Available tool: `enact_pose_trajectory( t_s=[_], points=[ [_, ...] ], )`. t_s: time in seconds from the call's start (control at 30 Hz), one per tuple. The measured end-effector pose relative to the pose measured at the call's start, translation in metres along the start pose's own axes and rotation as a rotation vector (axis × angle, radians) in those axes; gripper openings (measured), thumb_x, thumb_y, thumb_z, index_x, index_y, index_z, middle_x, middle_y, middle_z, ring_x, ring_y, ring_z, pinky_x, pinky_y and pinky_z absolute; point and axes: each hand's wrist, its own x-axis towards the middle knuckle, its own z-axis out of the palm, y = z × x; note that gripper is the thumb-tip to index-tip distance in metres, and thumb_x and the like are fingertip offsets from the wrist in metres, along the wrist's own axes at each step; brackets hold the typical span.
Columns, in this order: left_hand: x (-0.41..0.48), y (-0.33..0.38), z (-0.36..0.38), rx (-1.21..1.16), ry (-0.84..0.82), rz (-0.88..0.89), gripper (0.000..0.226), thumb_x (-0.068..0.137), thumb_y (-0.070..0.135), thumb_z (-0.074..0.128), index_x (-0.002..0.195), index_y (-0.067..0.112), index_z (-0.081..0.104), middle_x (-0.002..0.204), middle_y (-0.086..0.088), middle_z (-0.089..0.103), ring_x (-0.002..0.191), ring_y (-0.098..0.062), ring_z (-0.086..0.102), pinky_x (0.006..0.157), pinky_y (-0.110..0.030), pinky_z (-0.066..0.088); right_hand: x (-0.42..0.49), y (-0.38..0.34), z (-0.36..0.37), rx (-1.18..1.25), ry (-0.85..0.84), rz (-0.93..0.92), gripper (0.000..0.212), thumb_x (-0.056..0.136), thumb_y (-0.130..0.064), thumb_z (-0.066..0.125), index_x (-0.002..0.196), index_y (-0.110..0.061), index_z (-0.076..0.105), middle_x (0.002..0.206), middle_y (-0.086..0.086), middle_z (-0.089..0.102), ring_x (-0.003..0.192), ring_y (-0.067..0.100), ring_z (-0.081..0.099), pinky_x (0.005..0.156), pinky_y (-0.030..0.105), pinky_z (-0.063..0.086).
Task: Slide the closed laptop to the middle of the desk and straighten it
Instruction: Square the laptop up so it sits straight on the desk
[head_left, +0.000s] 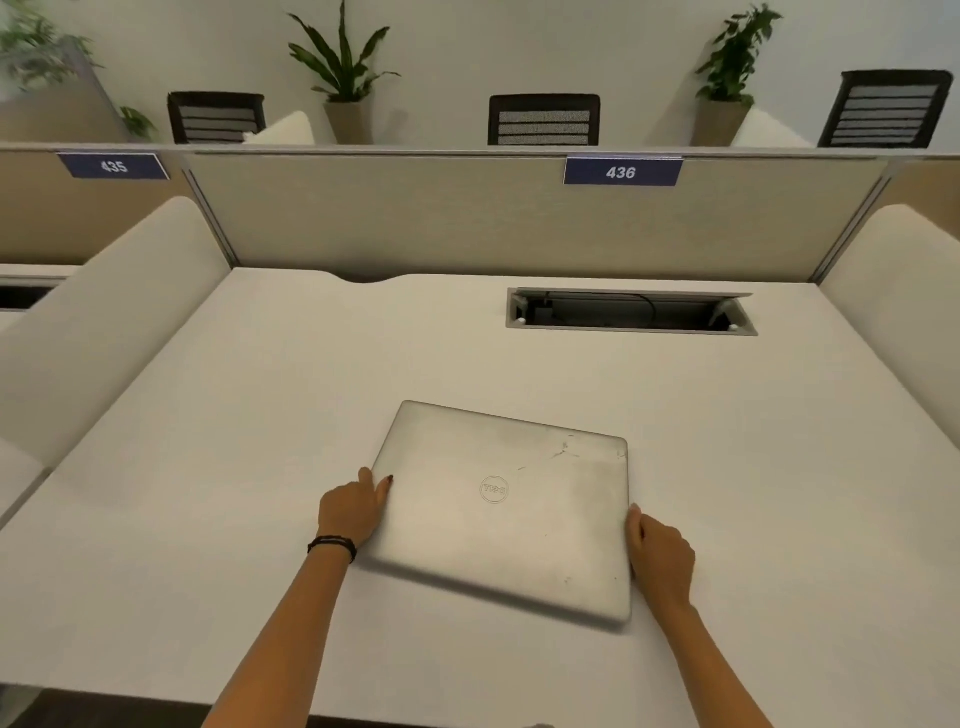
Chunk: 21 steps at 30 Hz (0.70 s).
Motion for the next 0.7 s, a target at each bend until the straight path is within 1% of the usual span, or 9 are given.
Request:
enact_pose_trajectory(
  t_s=[0.07,0.17,0.23,0.37,0.5,0.53,0.6,0.63,0.7],
  points=[
    [0.003,0.002,-0.004,0.014,-0.013,-0.005,0.036,0.1,0.044,0.023,0.087,0.012,0.031,0.058,0.002,0.049,0.074,-0.027,0.067,0.048,-0.028,0.031,0.0,0.002,0.002,0.016,0.032,0.008,0.044,0.094,-0.016,0.046,0.053,-0.015,0.032,0.042,0.004,0.037,0.04,0.02,0.032,0.044,0.028,0.026],
    [0.003,0.004,-0.01,0.039,-0.044,-0.016,0.037,0.1,0.045,0.023,0.087,0.013,0.034,0.084,-0.008,0.07,0.079,-0.027,0.068,0.057,-0.028,0.038,-0.001,0.001,0.005,0.053,0.047,0.056,0.019,0.094,-0.013,0.042,0.077,-0.01,0.05,0.051,0.013,0.053,0.046,0.032,0.048,0.047,0.032,0.036],
    [0.0,0.002,-0.011,0.035,-0.067,-0.018,0.037,0.1,0.045,0.023,0.087,0.013,0.035,0.086,-0.009,0.071,0.079,-0.028,0.068,0.059,-0.029,0.039,-0.004,0.001,0.005,0.148,0.067,0.114,0.017,0.095,-0.012,0.039,0.085,-0.013,0.053,0.056,0.013,0.058,0.052,0.034,0.054,0.049,0.032,0.036],
    [-0.005,-0.01,-0.01,-0.092,-0.117,-0.056,0.04,0.101,0.041,0.023,0.08,0.011,0.04,0.065,-0.001,0.054,0.08,-0.028,0.065,0.063,-0.029,0.041,-0.017,0.004,0.001,0.364,0.082,0.161,0.022,0.098,-0.017,0.034,0.09,-0.016,0.054,0.061,0.005,0.061,0.057,0.029,0.059,0.051,0.034,0.043],
    [-0.009,-0.025,-0.007,-0.381,-0.149,-0.167,0.048,0.101,0.038,0.028,0.063,0.012,0.044,0.073,-0.004,0.056,0.071,-0.022,0.052,0.07,-0.035,0.044,-0.033,0.004,-0.001,0.466,0.028,0.106,0.018,0.098,-0.018,0.037,0.11,-0.02,0.05,0.084,0.005,0.062,0.076,0.021,0.061,0.064,0.021,0.046],
    [-0.012,-0.026,-0.004,-0.432,-0.063,-0.172,0.042,0.1,0.035,0.035,0.068,0.011,0.048,0.074,-0.005,0.056,0.072,-0.023,0.052,0.071,-0.039,0.047,-0.038,0.005,-0.001,0.484,0.02,0.107,0.02,0.098,-0.018,0.039,0.116,-0.019,0.049,0.092,0.004,0.062,0.083,0.019,0.06,0.067,0.02,0.047],
    [-0.024,-0.023,0.007,-0.527,0.205,-0.15,0.019,0.095,0.024,0.052,0.095,0.006,0.058,0.091,-0.013,0.059,0.088,-0.03,0.053,0.075,-0.043,0.048,-0.051,0.004,-0.002,0.507,0.0,0.108,0.027,0.096,-0.019,0.044,0.123,-0.021,0.047,0.106,-0.001,0.059,0.092,0.012,0.058,0.071,0.014,0.047],
    [-0.031,-0.019,0.01,-0.586,0.288,-0.134,0.021,0.093,0.018,0.055,0.109,0.004,0.057,0.105,-0.015,0.058,0.098,-0.033,0.052,0.081,-0.041,0.046,-0.057,0.002,-0.001,0.513,-0.016,0.1,0.029,0.095,-0.02,0.046,0.125,-0.024,0.046,0.11,-0.005,0.057,0.095,0.009,0.056,0.074,0.014,0.046],
    [-0.042,-0.012,0.015,-0.803,0.305,-0.095,0.031,0.094,0.011,0.051,0.125,0.005,0.05,0.124,-0.014,0.052,0.115,-0.03,0.047,0.097,-0.035,0.039,-0.067,-0.003,0.0,0.505,-0.053,0.073,0.034,0.094,-0.021,0.048,0.128,-0.023,0.045,0.118,-0.008,0.054,0.104,0.007,0.053,0.085,0.022,0.045]
  ],
)
